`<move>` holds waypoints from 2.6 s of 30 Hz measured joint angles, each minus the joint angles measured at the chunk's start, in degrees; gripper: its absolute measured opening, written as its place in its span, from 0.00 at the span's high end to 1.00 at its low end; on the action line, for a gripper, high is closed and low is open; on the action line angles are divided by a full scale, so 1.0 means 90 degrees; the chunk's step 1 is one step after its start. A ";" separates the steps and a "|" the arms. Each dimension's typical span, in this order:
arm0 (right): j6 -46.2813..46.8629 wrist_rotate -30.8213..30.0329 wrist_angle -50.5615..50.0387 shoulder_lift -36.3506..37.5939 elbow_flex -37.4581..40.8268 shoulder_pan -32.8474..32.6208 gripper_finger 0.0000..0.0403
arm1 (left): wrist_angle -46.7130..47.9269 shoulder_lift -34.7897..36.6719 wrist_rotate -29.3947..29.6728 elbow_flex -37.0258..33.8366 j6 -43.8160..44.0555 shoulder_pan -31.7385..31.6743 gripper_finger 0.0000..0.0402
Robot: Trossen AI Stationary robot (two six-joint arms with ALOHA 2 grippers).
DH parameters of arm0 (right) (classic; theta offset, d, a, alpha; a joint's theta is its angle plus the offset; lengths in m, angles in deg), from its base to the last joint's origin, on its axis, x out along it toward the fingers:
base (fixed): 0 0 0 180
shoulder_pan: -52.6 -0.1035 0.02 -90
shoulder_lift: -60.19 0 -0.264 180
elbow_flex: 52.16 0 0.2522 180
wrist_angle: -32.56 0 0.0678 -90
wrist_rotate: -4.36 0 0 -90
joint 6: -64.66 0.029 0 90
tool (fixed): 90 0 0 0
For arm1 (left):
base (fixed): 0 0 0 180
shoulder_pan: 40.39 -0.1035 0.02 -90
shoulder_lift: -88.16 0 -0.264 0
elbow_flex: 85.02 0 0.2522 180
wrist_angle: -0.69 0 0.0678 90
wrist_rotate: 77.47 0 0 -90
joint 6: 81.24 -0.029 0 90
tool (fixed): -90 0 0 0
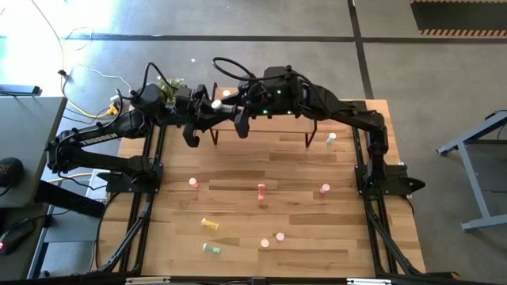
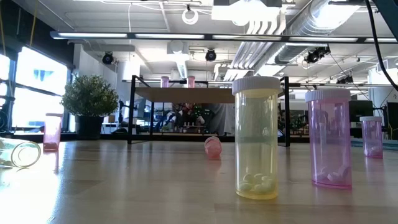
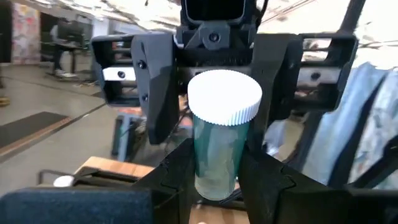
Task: Pick and place medicine bottles onto shelf by color
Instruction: Put the top blue pill bottle on the shelf
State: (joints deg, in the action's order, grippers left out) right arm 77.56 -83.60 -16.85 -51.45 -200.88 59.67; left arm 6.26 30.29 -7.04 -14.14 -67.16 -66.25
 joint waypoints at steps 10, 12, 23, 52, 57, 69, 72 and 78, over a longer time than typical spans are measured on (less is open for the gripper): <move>-0.0254 0.0003 -0.0906 0.0291 0.0000 0.0183 0.54 | 0.0632 -0.0015 0.0744 0.0002 -0.0641 -0.0001 0.76; -0.0403 0.0001 -0.1189 0.0369 0.0000 0.0181 0.54 | 0.0757 -0.0040 0.0895 0.0002 -0.0741 -0.0005 0.76; -0.1448 0.0018 -0.1919 0.0426 0.0000 0.0429 0.54 | 0.1247 -0.0628 0.0942 0.0002 -0.1140 -0.0036 0.76; -0.2627 0.1208 -0.2420 0.0363 0.0738 0.1006 0.54 | 0.0831 -0.1622 0.1105 0.0002 -0.1423 -0.0032 0.76; -0.2607 0.1128 -0.2270 0.0259 0.0730 0.1006 0.54 | 0.0831 -0.1622 0.1105 0.0002 -0.1423 -0.0032 0.76; -0.2423 0.1140 -0.2296 0.0081 0.0731 0.1004 0.56 | 0.0812 -0.1622 0.1102 0.0002 -0.1425 -0.0032 0.76; -0.2419 0.1159 -0.2308 0.0081 0.0731 0.1004 0.60 | 0.0812 -0.1622 0.1103 0.0002 -0.1425 -0.0032 0.76; -0.2418 0.1158 -0.2317 0.0081 0.0731 0.1002 0.69 | 0.0812 -0.1620 0.1102 0.0001 -0.1423 -0.0034 0.76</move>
State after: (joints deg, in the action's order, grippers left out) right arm 55.80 -73.18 -37.71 -50.72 -194.30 68.68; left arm 13.57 15.71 2.88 -14.13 -79.97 -66.56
